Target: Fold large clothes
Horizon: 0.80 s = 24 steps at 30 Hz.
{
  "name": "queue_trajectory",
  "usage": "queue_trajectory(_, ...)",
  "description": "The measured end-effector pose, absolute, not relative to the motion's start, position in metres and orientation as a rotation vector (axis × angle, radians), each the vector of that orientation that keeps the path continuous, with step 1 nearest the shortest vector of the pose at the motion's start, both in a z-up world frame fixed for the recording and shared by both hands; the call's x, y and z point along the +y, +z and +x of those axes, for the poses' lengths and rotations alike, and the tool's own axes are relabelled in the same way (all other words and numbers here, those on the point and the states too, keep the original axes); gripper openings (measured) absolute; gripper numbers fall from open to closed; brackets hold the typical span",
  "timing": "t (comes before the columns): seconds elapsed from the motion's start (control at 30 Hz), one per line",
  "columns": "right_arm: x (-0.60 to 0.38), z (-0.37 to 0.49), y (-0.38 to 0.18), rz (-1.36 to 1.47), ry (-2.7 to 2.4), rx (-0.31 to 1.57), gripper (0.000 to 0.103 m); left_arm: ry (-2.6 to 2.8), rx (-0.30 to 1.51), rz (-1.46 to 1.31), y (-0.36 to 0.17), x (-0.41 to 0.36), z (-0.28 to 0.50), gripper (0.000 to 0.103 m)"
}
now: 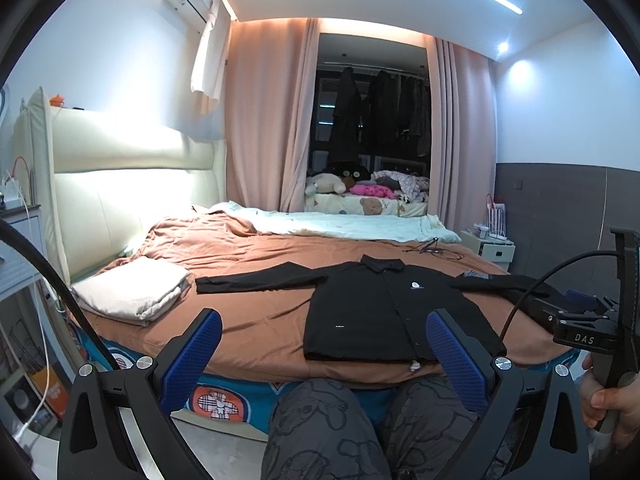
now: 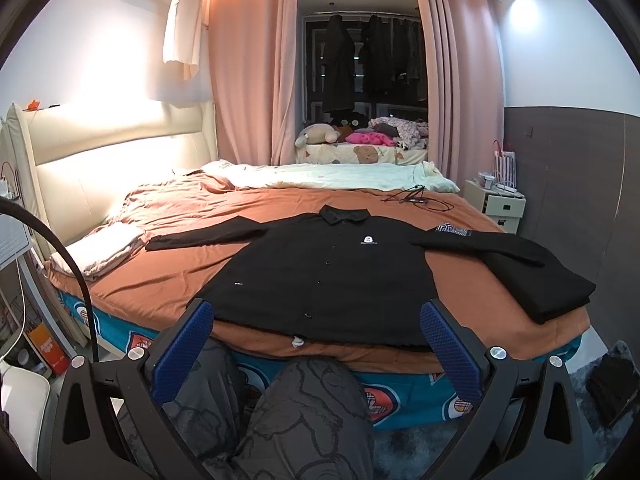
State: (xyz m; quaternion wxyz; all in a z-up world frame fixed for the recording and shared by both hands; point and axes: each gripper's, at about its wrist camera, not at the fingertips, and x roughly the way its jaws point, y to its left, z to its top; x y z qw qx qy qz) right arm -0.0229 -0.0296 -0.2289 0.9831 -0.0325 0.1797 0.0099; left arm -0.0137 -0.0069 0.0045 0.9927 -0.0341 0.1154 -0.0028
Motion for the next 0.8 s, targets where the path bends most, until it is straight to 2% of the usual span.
queue_trajectory(0.8, -0.035, -0.01, -0.233, -0.021, 0.038, 0.391, 0.103, 0.004, 0.274, -0.042, -0.005, 0.001, 0.001, 0.103)
